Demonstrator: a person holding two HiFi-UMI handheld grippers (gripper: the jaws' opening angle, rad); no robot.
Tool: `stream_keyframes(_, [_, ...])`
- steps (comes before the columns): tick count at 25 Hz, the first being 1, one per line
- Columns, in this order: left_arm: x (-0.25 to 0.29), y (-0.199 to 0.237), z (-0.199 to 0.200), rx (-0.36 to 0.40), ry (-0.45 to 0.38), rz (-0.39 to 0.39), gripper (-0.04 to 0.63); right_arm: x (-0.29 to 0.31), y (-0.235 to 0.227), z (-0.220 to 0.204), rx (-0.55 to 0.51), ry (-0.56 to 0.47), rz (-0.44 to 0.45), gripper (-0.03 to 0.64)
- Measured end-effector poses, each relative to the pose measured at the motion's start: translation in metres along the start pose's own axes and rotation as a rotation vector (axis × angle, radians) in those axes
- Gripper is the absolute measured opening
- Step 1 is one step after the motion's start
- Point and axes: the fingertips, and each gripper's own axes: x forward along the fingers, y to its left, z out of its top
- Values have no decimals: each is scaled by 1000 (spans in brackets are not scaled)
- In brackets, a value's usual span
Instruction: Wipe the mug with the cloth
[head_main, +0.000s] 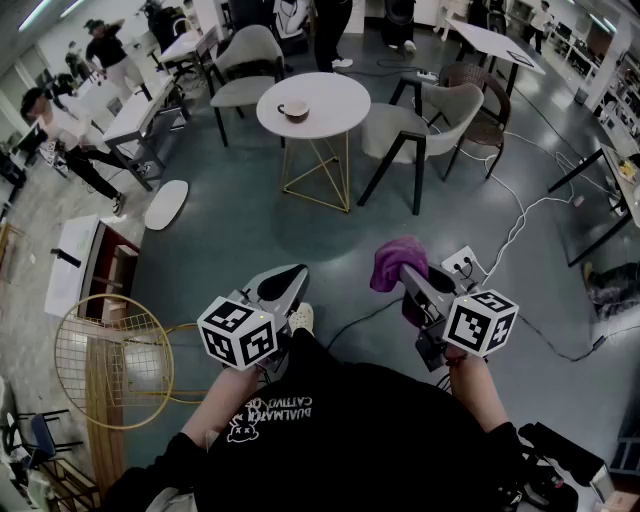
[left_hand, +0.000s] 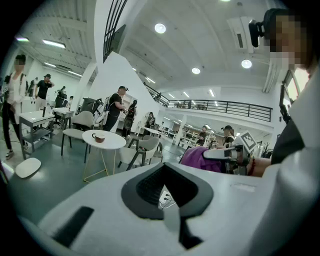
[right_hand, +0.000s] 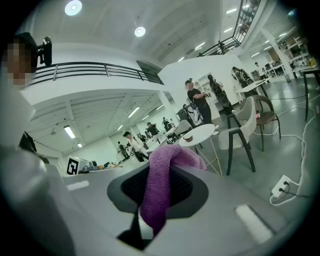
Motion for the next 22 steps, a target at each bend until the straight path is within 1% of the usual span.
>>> stream_keyframes(7, [15, 10, 4, -2, 9, -3, -2, 9, -15, 7, 7, 2, -10, 75])
stream_keyframes(14, [41, 45, 12, -17, 28, -12, -2, 41, -41, 18, 32, 8, -40, 75])
stream_keyframes(18, [58, 86, 21, -48, 43, -15, -2, 79, -52, 24, 70, 27, -45, 75])
stream_keyframes(22, [88, 150, 63, -62, 36, -35, -2, 148, -61, 54, 117, 47, -48, 77])
